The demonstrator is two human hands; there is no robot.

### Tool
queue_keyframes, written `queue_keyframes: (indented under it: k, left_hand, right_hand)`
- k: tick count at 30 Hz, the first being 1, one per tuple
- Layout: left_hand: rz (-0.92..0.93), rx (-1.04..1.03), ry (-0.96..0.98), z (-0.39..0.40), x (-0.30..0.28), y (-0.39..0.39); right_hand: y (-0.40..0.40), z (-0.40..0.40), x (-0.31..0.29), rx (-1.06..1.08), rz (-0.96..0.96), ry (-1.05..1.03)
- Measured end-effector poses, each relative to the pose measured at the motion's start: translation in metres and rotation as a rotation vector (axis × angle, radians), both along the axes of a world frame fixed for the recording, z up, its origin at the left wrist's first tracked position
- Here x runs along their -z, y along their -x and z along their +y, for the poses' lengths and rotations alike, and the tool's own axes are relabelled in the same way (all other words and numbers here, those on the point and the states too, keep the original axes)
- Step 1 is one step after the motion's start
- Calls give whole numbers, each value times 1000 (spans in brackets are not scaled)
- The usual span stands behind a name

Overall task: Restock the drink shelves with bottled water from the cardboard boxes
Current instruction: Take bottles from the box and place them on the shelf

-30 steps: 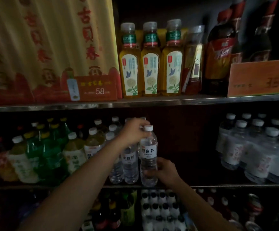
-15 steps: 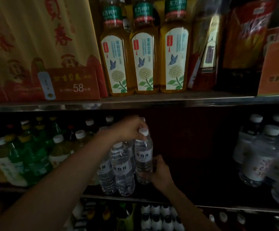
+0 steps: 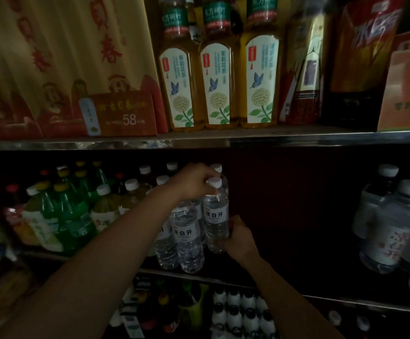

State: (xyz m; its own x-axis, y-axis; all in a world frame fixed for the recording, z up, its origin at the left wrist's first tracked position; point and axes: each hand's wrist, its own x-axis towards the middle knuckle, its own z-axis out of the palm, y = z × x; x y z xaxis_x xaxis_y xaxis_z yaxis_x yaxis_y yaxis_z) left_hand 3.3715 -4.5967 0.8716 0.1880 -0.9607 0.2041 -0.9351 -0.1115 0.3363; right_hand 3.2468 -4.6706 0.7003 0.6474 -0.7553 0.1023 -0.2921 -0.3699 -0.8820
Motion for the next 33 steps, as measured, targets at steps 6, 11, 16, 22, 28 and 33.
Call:
queue_keyframes:
  k: [6, 11, 16, 22, 28, 33]
  left_hand:
    - [-52, -60, -20, 8, -6, 11]
    - [-142, -200, 109, 45, -15, 11]
    - [-333, -357, 153, 119, -14, -3]
    - [-480, -638, 52, 244, 0, -17]
    - [-439, -955, -65, 405, 21, -3]
    - [-349, -1237, -95, 565, 48, 34]
  right_hand:
    - [21, 6, -29, 95, -116, 82]
    - [32, 17, -77, 171, -249, 382]
    - [7, 52, -106, 78, -330, 766]
    - [-46, 137, -123, -221, -207, 954]
    - [-94, 270, -131, -548, -73, 997]
    - [-101, 421, -118, -805, -142, 964]
